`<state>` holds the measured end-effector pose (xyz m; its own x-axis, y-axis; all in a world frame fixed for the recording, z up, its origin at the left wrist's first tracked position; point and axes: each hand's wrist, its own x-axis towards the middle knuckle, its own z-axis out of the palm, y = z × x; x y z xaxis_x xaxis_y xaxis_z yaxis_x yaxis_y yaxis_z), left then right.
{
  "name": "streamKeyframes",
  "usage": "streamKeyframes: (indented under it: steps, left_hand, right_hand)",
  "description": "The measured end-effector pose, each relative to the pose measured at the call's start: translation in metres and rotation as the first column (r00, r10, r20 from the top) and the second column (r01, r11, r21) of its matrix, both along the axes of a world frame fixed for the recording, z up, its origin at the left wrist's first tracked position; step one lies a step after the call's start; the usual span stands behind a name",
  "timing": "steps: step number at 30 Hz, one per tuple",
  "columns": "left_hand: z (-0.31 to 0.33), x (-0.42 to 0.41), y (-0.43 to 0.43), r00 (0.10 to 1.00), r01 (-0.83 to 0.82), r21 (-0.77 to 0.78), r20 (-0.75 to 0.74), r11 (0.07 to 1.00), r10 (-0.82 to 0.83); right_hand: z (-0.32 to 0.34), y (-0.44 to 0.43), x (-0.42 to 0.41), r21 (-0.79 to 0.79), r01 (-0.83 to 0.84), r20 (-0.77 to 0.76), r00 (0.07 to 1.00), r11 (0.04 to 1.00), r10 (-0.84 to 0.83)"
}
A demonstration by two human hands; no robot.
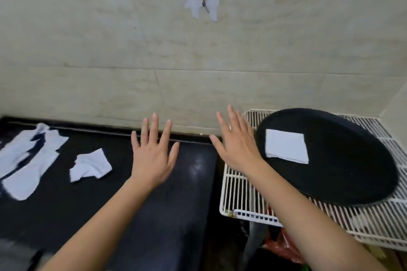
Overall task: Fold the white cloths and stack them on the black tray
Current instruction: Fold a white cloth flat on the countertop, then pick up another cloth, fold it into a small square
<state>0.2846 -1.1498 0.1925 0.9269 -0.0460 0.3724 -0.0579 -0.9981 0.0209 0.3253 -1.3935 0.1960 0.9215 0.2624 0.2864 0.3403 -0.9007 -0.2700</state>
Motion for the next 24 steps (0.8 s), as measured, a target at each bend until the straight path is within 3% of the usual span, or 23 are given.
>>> streamKeyframes:
  steps: [11,18,24]
  left_hand:
    - [-0.011,-0.120,0.243,0.927,-0.367,0.020,-0.073,0.930,0.367]
    - [-0.013,-0.185,0.393,0.905,-0.412,0.028,-0.105,0.911,0.412]
    - [-0.042,-0.211,0.472,0.880,-0.436,0.010,-0.207,0.900,0.428]
  right_hand:
    - [-0.006,0.254,-0.040,-0.131,-0.308,0.032,0.949,0.942,0.314]
    - [-0.031,0.411,-0.079,-0.143,-0.378,-0.077,0.926,0.915,0.371]
    - [-0.064,0.484,-0.102,-0.152,-0.397,-0.216,0.907,0.905,0.361]
